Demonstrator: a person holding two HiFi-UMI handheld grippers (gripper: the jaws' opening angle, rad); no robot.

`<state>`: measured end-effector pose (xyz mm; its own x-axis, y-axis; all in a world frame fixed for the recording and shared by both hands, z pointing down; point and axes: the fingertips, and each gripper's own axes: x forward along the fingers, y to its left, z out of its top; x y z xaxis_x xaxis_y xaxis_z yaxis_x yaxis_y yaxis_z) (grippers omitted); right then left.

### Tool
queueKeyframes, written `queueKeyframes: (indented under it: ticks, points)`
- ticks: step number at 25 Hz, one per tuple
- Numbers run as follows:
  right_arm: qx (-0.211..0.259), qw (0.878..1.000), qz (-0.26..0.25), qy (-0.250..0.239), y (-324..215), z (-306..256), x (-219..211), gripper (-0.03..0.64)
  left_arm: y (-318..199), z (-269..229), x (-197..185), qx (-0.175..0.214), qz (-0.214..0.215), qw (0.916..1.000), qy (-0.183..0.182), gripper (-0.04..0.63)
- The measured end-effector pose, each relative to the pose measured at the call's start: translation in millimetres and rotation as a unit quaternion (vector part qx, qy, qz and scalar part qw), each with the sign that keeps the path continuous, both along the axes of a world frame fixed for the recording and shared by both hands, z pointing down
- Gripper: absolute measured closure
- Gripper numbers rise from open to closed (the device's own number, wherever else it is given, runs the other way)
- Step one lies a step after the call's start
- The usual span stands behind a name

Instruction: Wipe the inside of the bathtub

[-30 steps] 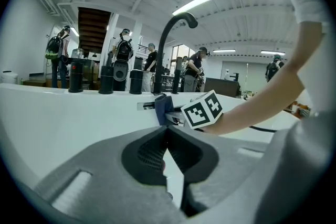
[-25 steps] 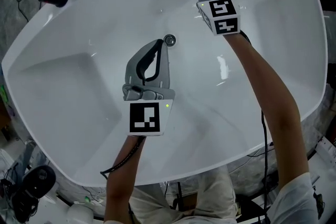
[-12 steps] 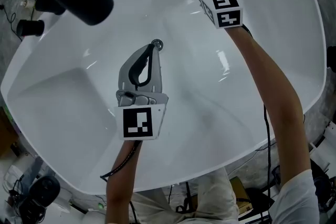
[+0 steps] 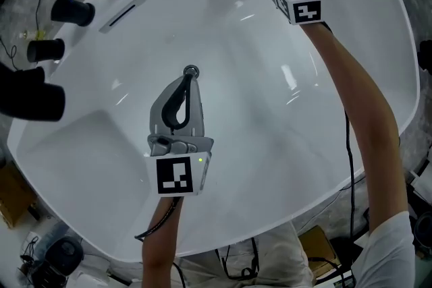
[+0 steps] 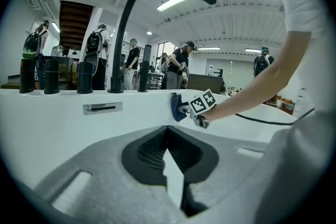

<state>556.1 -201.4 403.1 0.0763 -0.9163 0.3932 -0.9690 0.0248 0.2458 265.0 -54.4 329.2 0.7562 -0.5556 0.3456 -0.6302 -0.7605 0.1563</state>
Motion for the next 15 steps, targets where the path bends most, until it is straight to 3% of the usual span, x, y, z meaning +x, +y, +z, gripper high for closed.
queueKeyframes:
  ticks: [3,8,15]
  points:
    - [-0.004,1.0,0.008,-0.004,-7,1,13,0.541,-6,0,4,0.0,0.008,0.9999,-0.007,0.595]
    - [-0.012,0.996,0.082,-0.02,-3,4,58,0.549,5,-5,20,-0.004,0.013,0.9999,-0.009,0.595]
    - [-0.063,0.991,0.122,-0.002,-3,1,54,0.558,26,-46,15,0.006,0.041,0.9991,-0.002,0.595]
